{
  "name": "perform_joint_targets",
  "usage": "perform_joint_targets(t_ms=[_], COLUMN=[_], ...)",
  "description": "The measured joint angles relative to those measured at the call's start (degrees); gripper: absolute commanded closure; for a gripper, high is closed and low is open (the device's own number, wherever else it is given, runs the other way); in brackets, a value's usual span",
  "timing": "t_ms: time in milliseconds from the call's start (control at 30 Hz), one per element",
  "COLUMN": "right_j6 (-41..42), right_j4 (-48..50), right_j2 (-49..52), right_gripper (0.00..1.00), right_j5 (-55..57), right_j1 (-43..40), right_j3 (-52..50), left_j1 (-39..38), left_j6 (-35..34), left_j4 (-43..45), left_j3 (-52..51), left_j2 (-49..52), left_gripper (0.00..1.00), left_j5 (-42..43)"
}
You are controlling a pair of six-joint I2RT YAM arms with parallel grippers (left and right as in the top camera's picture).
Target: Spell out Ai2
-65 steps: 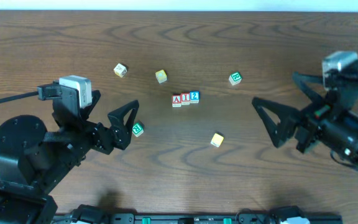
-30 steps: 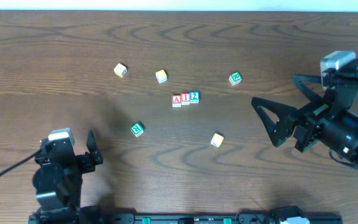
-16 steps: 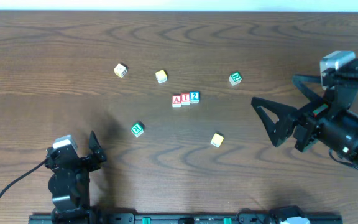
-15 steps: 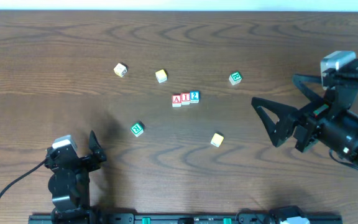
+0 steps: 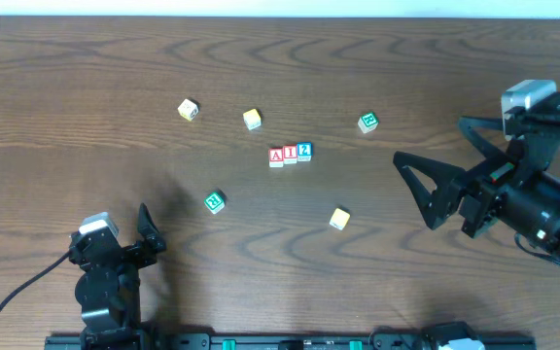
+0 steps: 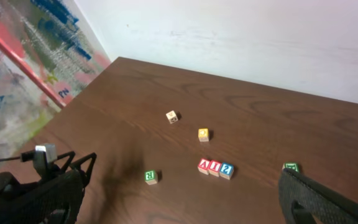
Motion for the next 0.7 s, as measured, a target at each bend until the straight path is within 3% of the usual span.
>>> perform_joint_targets(t_ms=[700], right_j6=[-1.7], right_j4=[-1.7], right_j2=[0.0], right_gripper=[0.01], right_j5=[1.3], right_j1=[0.0], right_j3=[0.0], left_j1=[0.0], left_j6=[0.0], left_j4=[0.0], left_j3=[0.0], left_j2=[0.0], left_gripper=[0.05], left_j5=[0.0])
